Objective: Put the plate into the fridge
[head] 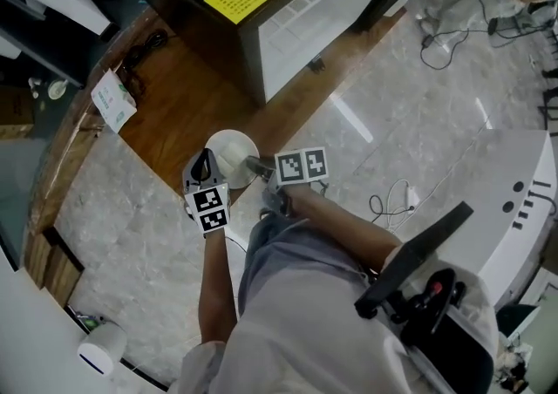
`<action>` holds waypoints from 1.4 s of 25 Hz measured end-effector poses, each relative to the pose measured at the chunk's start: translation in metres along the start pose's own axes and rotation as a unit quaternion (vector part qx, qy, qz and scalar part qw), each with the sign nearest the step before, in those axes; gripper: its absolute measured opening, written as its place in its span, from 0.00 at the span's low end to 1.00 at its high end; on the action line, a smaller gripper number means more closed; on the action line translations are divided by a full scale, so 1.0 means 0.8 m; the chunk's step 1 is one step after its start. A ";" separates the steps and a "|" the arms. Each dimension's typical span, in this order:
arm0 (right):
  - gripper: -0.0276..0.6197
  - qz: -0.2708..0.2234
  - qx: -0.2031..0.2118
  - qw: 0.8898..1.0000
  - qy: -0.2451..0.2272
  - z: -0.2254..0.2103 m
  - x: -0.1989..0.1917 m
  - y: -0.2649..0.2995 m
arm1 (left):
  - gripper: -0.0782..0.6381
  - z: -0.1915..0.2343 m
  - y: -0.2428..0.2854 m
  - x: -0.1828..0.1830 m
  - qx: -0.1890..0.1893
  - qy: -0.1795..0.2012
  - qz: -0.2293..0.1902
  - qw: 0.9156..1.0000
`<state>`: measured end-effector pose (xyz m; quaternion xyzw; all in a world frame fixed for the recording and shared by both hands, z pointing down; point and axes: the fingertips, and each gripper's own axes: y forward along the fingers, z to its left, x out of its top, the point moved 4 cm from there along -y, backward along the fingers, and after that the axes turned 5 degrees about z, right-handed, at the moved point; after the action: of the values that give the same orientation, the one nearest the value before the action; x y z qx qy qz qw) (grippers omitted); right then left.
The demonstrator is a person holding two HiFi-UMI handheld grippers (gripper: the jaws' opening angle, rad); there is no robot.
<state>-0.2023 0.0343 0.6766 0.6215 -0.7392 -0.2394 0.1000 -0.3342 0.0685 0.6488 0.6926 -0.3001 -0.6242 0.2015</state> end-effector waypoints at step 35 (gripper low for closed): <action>0.09 0.045 0.106 0.993 -0.041 -0.113 0.252 -0.460 | 0.14 -0.427 -0.005 0.321 0.043 -0.112 -0.112 0.986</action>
<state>0.1168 -0.2227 0.5485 0.5844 -0.7911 -0.1802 0.0144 0.0137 -0.1324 0.5030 0.6554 -0.2678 -0.7031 0.0660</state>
